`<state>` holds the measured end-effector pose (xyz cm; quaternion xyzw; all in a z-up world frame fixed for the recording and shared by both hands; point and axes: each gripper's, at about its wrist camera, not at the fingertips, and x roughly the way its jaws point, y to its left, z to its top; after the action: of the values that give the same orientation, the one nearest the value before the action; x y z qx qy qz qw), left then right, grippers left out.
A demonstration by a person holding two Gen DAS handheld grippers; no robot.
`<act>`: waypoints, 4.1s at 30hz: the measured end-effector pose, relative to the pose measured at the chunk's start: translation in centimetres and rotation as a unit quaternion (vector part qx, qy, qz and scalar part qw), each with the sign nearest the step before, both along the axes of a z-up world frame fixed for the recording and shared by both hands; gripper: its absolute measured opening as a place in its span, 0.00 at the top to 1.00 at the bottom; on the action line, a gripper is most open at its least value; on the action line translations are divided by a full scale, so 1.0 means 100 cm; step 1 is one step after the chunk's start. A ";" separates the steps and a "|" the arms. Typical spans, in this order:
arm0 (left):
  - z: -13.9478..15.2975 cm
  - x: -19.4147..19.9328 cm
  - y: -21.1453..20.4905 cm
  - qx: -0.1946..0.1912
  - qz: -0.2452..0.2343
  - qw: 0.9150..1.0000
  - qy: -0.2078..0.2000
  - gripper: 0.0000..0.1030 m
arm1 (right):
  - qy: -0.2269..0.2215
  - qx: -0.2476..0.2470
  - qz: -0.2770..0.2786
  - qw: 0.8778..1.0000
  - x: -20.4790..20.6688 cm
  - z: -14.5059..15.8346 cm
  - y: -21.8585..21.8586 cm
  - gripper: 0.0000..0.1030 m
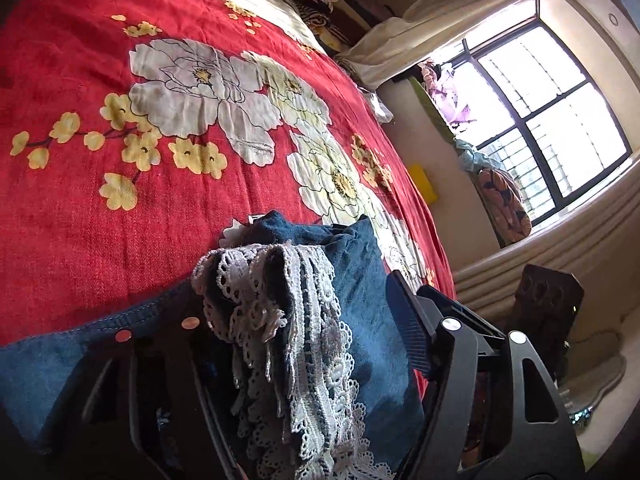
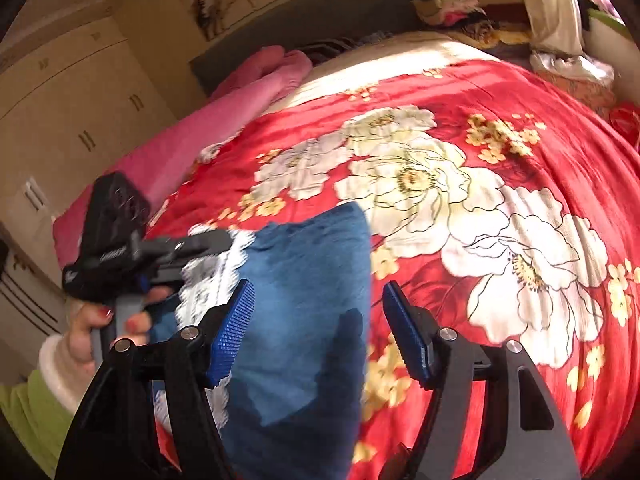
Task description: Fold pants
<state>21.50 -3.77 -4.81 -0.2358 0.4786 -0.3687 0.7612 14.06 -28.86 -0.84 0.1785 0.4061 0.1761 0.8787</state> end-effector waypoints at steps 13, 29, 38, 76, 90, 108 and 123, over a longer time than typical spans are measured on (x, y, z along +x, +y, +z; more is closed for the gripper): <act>-0.004 0.010 0.000 0.061 0.028 0.998 -0.021 0.83 | 0.062 0.051 0.007 0.997 0.056 -0.044 -0.009 0.88; 0.039 -0.035 0.030 0.098 0.089 0.989 -0.058 0.52 | -0.001 -0.009 0.019 1.000 -0.028 0.005 -0.007 0.50; 0.040 -0.112 0.014 0.084 0.073 0.992 -0.053 0.50 | 0.022 0.000 0.039 0.999 -0.087 -0.013 -0.001 0.45; -0.002 -0.164 -0.011 0.205 0.055 0.976 -0.054 0.68 | 0.051 -0.004 0.025 0.998 -0.118 -0.034 -0.003 0.71; 0.045 -0.184 0.031 0.217 0.134 0.963 -0.080 0.33 | 0.012 -0.022 0.037 0.999 -0.126 0.002 0.013 0.42; 0.054 -0.188 0.068 0.255 0.187 0.944 -0.093 0.10 | -0.009 -0.075 0.084 0.994 -0.094 0.023 0.079 0.14; 0.041 -0.193 0.130 0.264 0.256 0.928 -0.055 0.10 | -0.028 -0.108 0.166 0.980 -0.047 0.038 0.162 0.11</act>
<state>2.16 9.21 -0.68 -0.1201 0.4394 -0.0346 0.8896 9.36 -12.65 3.01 0.0081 0.4221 0.2796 0.8623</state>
